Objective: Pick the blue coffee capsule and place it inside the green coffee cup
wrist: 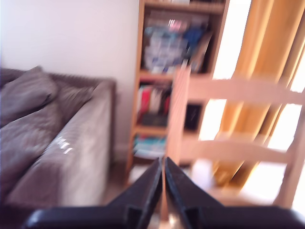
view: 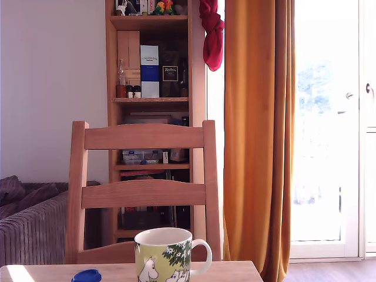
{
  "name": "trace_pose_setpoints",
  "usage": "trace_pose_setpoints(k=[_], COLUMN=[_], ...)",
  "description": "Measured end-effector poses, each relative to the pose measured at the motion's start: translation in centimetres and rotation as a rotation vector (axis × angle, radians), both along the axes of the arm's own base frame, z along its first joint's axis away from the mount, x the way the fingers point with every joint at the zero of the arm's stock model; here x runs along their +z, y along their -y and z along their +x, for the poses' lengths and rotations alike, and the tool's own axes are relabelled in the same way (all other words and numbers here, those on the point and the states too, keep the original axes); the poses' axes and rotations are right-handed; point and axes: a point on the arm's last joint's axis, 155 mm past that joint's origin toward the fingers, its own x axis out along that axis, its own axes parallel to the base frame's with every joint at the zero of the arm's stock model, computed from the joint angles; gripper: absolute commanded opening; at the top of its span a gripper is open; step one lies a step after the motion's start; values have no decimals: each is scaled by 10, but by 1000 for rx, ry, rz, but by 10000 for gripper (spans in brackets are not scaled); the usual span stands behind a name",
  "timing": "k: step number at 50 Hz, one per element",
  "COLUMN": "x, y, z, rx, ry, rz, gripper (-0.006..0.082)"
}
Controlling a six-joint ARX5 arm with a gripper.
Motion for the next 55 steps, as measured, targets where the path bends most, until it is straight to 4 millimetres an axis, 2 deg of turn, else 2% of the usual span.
trace_pose_setpoints(k=[4,14,24,37,46,50,53,55], x=[14,9,-27,-76,-94,-99,-103,-105], y=[14,49,76,102,113,119,122,125], z=[-4,-12,-10,-13,-13,-13,-12,-11], rx=[-84,-281,-386,-472,-513,-533,-542,-551], ry=[49,5,-162,-352,-401,-397,-395,-393], rz=[-45,-121,-138,-59,25,90,127,147], gripper=[-19,-19,-19,-19,-1,71,204,340])
